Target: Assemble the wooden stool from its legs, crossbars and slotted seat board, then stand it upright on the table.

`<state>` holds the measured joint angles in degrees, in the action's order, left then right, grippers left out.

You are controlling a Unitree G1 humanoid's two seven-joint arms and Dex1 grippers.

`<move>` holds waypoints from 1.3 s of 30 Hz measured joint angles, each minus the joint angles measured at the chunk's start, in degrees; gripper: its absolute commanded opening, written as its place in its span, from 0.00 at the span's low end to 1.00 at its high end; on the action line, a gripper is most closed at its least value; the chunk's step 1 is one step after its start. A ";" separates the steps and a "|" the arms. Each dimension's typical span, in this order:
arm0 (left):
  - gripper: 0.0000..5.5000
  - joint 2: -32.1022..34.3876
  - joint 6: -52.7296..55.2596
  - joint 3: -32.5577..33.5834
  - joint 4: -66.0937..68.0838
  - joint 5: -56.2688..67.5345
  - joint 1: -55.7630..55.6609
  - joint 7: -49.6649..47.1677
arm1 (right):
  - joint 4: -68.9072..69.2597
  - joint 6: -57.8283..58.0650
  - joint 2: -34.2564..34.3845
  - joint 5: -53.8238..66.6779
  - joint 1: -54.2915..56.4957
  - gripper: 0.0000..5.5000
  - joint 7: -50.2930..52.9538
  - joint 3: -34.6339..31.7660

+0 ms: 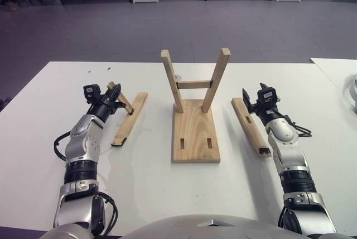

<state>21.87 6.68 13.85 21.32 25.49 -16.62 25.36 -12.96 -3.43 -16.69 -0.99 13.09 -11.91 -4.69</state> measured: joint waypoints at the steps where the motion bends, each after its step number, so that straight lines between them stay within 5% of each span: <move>1: 0.07 0.73 -1.04 -0.74 -0.69 -1.38 0.91 0.41 | 0.12 -0.25 -0.34 -0.79 -0.03 0.59 -0.04 0.21; 12: 0.07 2.58 -8.19 -2.61 0.75 -1.41 4.27 3.92 | 0.74 -1.51 -1.49 -3.59 -0.27 0.59 -0.30 1.52; 23: 0.40 11.22 9.17 -3.10 -14.86 -0.99 6.79 10.70 | 2.01 -1.86 -0.60 -3.26 -0.34 0.59 -0.07 2.39; 33: 0.72 14.51 18.91 -7.66 -13.48 -8.50 11.85 9.83 | 2.49 -1.55 0.16 -1.97 -1.68 0.59 -0.06 2.49; 39: 0.53 14.43 15.19 -9.88 -10.22 -12.37 12.07 10.47 | 2.48 -1.42 0.34 -1.99 -1.69 0.59 0.08 2.63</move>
<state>36.30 21.87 3.98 11.11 13.12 -4.55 35.83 -10.47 -4.85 -16.35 -2.98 11.41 -11.83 -2.07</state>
